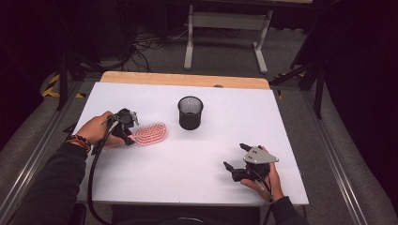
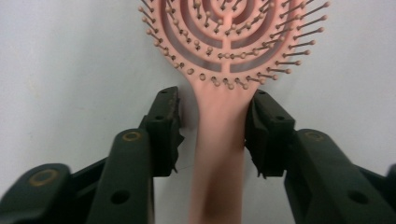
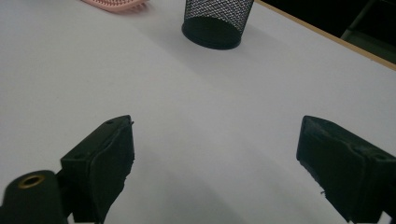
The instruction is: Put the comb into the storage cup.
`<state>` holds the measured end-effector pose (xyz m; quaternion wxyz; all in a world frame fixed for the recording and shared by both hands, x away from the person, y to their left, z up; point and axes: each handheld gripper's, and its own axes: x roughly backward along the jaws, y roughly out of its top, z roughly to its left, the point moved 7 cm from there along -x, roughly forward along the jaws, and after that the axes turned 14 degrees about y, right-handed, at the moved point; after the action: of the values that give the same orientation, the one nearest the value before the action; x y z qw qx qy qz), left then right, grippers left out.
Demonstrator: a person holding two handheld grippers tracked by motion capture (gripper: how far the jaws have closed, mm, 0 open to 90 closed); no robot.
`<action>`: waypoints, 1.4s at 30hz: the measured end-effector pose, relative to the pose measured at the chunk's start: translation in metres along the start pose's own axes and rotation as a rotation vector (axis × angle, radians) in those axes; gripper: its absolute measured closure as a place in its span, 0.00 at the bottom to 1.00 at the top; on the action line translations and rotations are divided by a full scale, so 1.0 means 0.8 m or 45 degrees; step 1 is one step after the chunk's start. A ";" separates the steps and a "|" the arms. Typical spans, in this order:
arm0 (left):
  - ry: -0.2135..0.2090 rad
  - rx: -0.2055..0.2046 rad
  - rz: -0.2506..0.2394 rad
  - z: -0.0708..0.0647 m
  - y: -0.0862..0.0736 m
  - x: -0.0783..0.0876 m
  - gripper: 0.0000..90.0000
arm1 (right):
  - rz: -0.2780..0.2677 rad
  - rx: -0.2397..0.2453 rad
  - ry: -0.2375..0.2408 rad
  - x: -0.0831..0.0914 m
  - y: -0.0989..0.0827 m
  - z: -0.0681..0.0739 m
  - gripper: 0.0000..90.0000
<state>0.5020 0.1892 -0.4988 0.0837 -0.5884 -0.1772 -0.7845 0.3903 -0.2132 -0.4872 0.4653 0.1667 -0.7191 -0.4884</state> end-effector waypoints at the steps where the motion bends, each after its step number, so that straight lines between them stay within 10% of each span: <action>1: 0.002 -0.009 -0.006 0.000 0.000 0.001 0.75 | 0.014 0.011 0.005 -0.001 -0.001 0.001 0.14; 15: 0.070 0.021 -0.067 -0.006 -0.005 0.002 0.77 | 0.041 0.033 0.025 -0.005 -0.002 0.006 0.14; 19: 0.181 0.109 -0.171 -0.005 -0.005 0.002 0.78 | 0.042 0.030 0.021 -0.004 -0.002 0.005 0.15; 28: 0.240 0.247 -0.401 -0.007 -0.010 0.016 0.78 | 0.027 0.022 0.002 -0.002 -0.001 0.003 0.15; 42: 0.467 0.236 -0.667 -0.029 0.003 0.041 0.78 | 0.012 0.014 -0.014 0.000 0.000 0.001 0.14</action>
<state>0.4727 0.1812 -0.4730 -0.0370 -0.3618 -0.3752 -0.8526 0.3897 -0.2129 -0.4869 0.4627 0.1633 -0.7250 -0.4833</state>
